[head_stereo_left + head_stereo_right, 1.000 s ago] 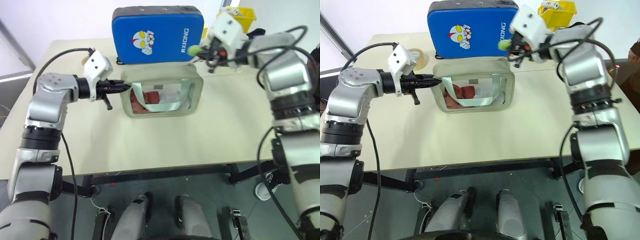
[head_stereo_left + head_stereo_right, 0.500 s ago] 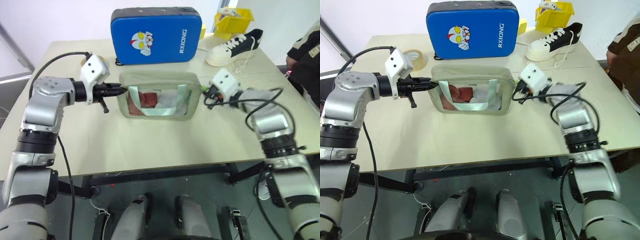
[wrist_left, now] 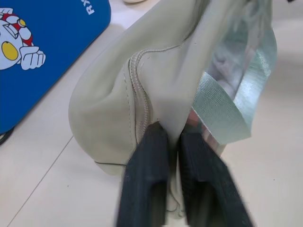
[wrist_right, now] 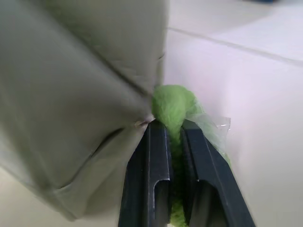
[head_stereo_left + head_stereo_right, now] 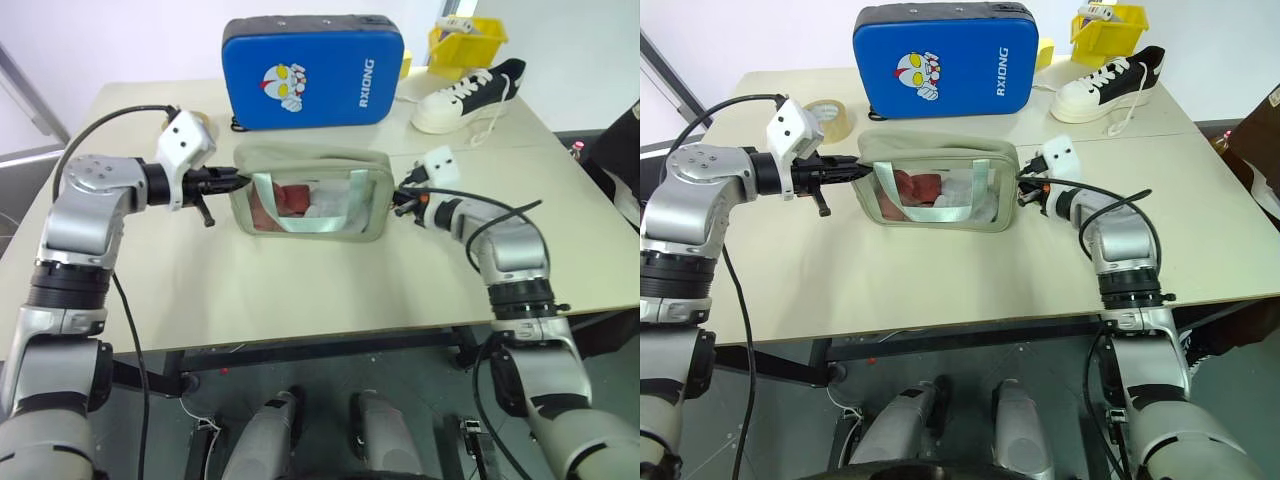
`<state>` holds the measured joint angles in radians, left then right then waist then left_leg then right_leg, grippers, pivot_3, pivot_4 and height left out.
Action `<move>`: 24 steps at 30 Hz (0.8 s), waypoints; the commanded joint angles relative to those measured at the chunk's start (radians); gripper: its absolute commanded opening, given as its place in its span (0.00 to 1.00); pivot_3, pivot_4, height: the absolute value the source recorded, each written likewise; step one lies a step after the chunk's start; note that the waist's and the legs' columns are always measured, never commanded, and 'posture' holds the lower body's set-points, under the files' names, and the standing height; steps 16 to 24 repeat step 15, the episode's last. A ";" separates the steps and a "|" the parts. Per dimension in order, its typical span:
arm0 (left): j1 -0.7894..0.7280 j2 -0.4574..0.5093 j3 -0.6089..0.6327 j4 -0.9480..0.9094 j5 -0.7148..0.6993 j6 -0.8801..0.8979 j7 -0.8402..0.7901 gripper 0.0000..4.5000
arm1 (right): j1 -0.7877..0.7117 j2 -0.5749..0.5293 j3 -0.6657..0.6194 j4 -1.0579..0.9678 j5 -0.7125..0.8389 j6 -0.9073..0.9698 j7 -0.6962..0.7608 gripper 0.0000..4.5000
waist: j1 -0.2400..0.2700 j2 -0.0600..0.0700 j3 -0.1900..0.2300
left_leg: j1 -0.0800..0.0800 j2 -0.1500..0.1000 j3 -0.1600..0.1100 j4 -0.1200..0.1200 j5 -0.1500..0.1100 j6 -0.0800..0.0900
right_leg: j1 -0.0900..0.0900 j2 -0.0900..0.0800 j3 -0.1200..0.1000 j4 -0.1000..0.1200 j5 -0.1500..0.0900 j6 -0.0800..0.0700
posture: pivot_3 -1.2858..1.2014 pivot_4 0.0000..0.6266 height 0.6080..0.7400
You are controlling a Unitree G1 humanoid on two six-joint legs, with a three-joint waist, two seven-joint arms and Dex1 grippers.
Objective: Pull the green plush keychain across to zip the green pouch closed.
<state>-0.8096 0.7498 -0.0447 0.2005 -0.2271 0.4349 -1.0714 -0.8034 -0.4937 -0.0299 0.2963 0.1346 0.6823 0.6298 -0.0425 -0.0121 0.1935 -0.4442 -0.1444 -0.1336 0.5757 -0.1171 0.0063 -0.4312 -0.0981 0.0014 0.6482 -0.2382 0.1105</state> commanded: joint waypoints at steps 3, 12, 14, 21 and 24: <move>-0.040 0.051 0.065 -0.024 -0.055 0.042 -0.036 0.65 | -0.093 -0.196 -0.008 -0.105 0.053 0.007 0.202 0.66 | 0.001 0.000 0.000 | 0.000 0.000 0.000 0.000 0.000 0.000 | 0.000 0.000 0.000 -0.001 0.000 0.000 | 0.52 0.24 1.00; -0.138 0.193 0.083 0.152 -0.052 0.013 -0.153 0.99 | -0.168 -0.438 -0.027 -0.331 0.292 0.169 0.535 1.00 | -0.003 0.000 0.000 | -0.001 0.002 0.000 -0.001 -0.002 0.001 | -0.001 -0.001 0.000 -0.002 -0.003 -0.003 | 0.52 0.24 1.00; -0.148 0.198 0.069 0.178 -0.030 -0.012 -0.154 0.99 | -0.141 -0.435 -0.039 -0.370 0.309 0.185 0.516 1.00 | -0.001 0.000 0.000 | -0.002 0.002 0.000 -0.001 -0.002 0.001 | -0.001 -0.002 0.000 -0.002 -0.004 -0.003 | 0.52 0.24 1.00; -0.144 0.195 0.065 0.184 -0.021 -0.028 -0.148 0.99 | -0.124 -0.428 -0.049 -0.383 0.317 0.189 0.501 1.00 | -0.001 0.000 0.000 | -0.002 0.001 0.000 -0.001 -0.002 0.001 | -0.001 -0.002 0.000 -0.003 -0.004 -0.004 | 0.52 0.24 1.00; -0.144 0.195 0.065 0.184 -0.021 -0.028 -0.148 0.99 | -0.124 -0.428 -0.049 -0.383 0.317 0.189 0.501 1.00 | -0.001 0.000 0.000 | -0.002 0.001 0.000 -0.001 -0.002 0.001 | -0.001 -0.002 0.000 -0.003 -0.004 -0.004 | 0.52 0.24 1.00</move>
